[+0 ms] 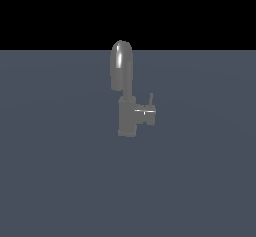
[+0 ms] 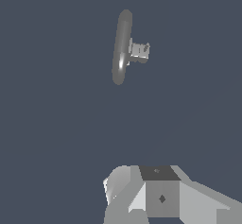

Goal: Turn on the faucet by rotating a designated handle.

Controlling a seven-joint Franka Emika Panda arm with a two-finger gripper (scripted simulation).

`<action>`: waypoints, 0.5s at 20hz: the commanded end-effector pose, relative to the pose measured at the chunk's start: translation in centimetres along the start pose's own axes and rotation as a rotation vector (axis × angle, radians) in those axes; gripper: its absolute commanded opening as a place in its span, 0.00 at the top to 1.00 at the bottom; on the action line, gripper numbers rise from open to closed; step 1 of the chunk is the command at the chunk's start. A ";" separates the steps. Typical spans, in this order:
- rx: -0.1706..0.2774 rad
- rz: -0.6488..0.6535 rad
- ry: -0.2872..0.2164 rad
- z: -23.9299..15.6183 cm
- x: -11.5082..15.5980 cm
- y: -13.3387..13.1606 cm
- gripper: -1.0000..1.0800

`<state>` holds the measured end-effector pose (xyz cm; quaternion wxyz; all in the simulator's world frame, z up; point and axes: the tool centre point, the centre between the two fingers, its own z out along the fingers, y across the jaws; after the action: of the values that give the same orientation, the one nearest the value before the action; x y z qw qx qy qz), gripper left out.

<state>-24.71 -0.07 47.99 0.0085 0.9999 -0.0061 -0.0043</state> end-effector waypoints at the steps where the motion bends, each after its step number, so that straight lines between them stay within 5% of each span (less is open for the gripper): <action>1: 0.000 0.000 0.000 0.0 0.0 0.0 1.00; 10: 0.029 0.030 -0.026 0.2 1.1 0.0 1.00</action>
<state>-23.90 -0.10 47.86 -0.0023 0.9998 -0.0172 -0.0135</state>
